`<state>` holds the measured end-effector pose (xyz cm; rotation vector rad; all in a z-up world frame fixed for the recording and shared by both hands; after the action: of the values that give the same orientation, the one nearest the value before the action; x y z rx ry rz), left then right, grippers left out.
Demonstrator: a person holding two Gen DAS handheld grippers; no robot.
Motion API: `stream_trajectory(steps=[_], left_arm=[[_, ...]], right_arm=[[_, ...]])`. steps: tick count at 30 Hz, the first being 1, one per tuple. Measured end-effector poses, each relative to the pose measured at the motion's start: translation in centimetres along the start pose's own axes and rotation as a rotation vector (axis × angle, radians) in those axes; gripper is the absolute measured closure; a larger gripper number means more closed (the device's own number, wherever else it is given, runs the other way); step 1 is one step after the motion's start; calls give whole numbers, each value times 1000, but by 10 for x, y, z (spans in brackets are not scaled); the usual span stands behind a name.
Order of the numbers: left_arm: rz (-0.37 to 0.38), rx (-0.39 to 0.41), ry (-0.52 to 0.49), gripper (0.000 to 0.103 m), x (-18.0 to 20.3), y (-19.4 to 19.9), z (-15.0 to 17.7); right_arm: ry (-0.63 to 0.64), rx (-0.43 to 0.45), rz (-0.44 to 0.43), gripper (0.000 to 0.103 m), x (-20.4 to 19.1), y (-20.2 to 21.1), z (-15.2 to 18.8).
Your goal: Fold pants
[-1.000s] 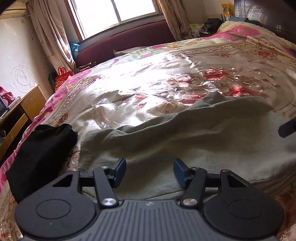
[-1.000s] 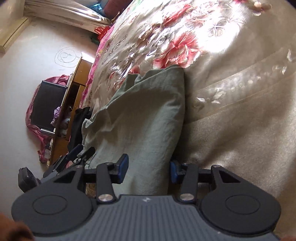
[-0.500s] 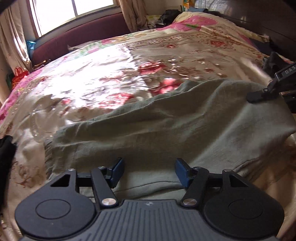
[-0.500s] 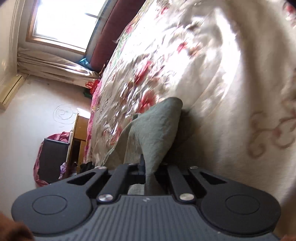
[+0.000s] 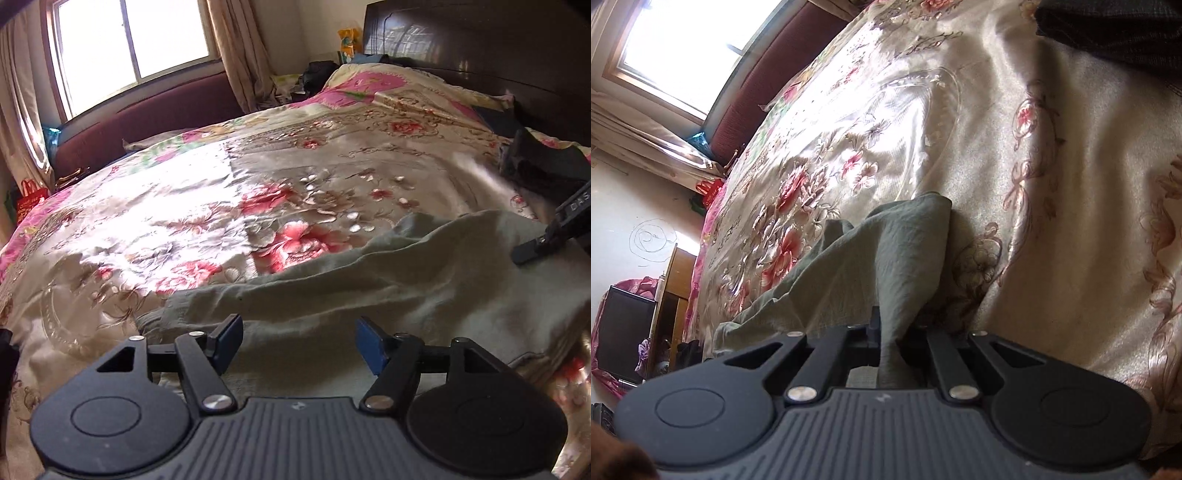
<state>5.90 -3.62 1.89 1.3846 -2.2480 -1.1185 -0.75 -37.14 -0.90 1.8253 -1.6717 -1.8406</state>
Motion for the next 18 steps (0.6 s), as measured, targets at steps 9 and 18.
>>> stream_trajectory(steps=[9,18], left_arm=[[9,-56,60,19,-26,29,43],[-40,0,11,19,-31,38,34]], right_arm=[[20,5,43,97,-2,-2,-5],[3,1,43,97,5,-3,-7]])
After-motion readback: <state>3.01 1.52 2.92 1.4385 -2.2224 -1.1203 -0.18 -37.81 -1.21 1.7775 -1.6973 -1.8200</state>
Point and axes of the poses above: each gripper's, at about its wrist camera, not at the fingertips, and y roughly against the way its jaws point, x to its right, z to its underside, the point moved 1 cm from there along -y, roughly the way its jaws point, and after that the axes turned 6 degrees about -x, right-handed, at the moved point
